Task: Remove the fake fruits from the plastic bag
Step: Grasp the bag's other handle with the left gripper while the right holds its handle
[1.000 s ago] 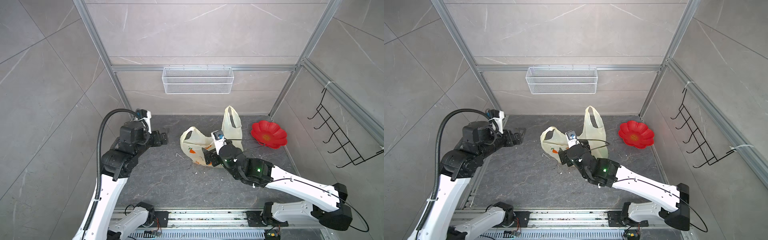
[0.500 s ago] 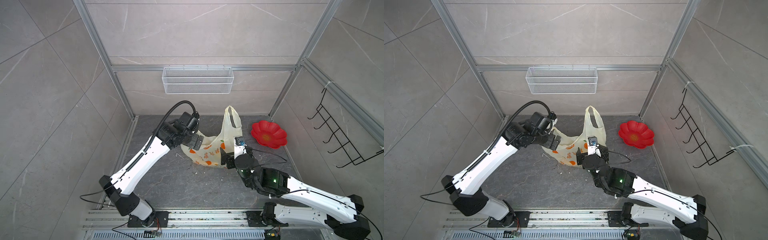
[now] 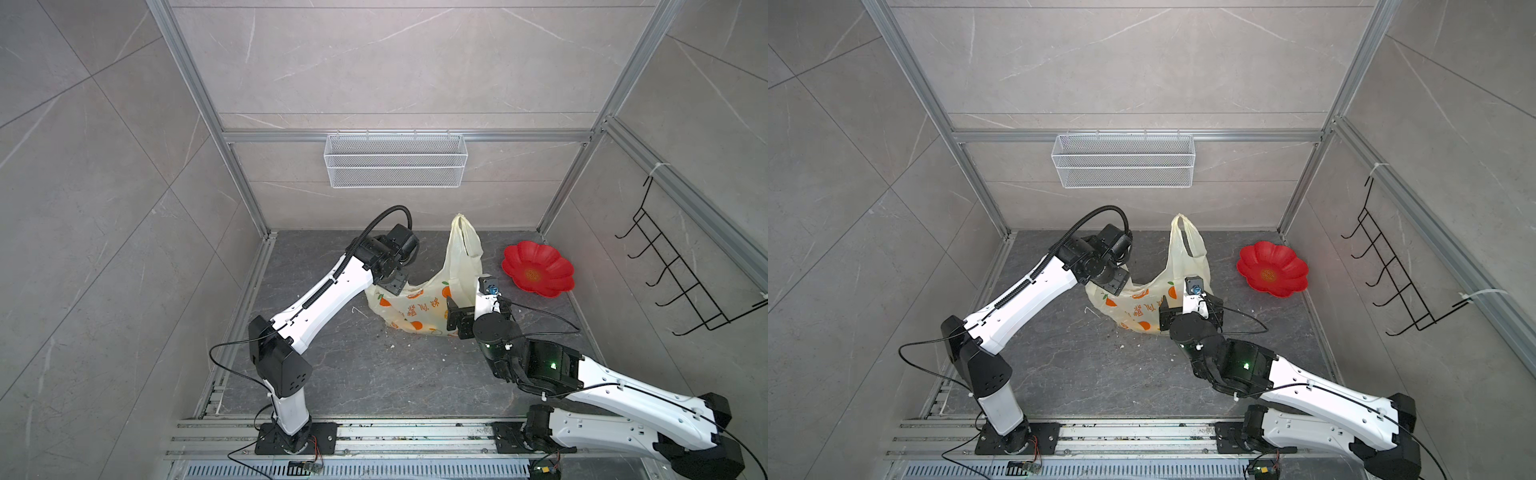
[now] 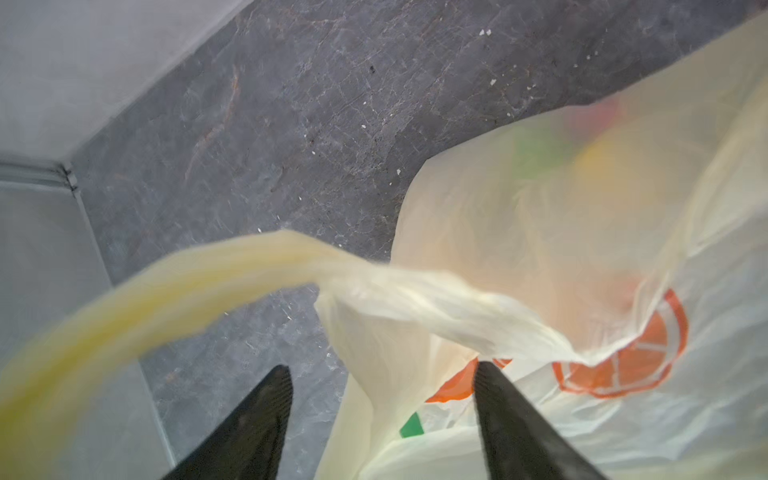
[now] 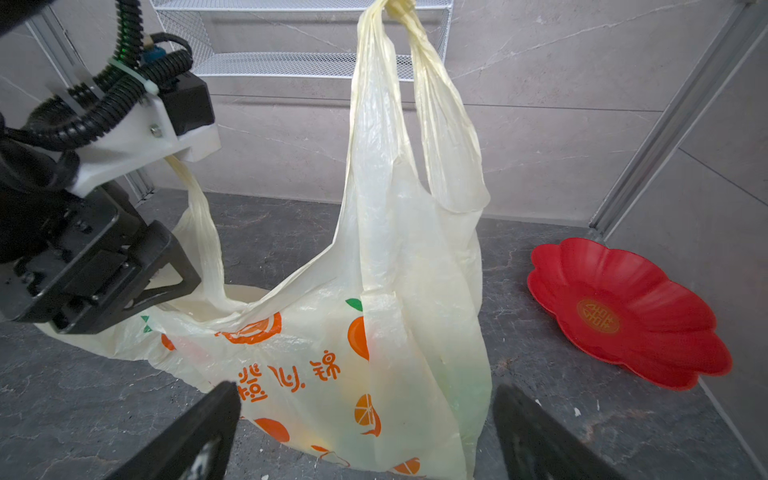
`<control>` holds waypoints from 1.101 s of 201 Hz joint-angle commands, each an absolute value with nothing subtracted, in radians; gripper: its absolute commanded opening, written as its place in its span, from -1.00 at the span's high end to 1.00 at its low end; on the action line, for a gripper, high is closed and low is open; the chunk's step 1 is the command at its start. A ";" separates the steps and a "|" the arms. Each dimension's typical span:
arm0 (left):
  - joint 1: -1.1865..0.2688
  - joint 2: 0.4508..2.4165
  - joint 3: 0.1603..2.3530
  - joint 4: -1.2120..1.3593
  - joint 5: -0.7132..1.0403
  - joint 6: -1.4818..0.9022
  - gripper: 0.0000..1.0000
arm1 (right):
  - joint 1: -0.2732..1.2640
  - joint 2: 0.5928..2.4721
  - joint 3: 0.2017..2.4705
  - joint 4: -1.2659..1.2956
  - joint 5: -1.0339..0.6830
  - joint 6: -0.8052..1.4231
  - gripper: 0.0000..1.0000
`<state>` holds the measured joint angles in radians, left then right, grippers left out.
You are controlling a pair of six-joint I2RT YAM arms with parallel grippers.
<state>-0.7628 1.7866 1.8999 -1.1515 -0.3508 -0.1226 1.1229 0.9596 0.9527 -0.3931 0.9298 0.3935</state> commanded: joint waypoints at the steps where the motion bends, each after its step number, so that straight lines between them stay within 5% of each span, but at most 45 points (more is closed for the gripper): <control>1: -0.752 1.788 1.935 -1.114 -0.356 -0.156 -0.07 | 1.123 0.971 0.967 -0.440 0.999 0.428 -0.97; 68: -0.623 1.681 1.801 -0.960 -0.195 -0.296 0.81 | 1.118 1.038 1.032 -0.506 1.039 0.478 -1.00; 95: -0.529 1.554 1.684 -0.844 -0.138 -0.395 0.99 | 1.084 1.055 1.091 -0.533 0.966 0.532 -1.00; 131: -0.500 1.407 1.548 -0.758 -0.164 -0.469 1.00 | 1.012 1.088 1.199 -0.514 0.836 0.551 -1.00; 221: -0.500 1.239 1.365 -0.710 -0.148 -0.499 1.00 | 0.886 1.502 1.699 -0.685 0.793 0.598 -1.00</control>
<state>-0.4995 1.2999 1.3827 -0.7536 -0.1707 -0.4763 0.9173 1.4189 1.5936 -0.6128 0.8261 0.5770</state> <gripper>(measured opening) 0.043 0.997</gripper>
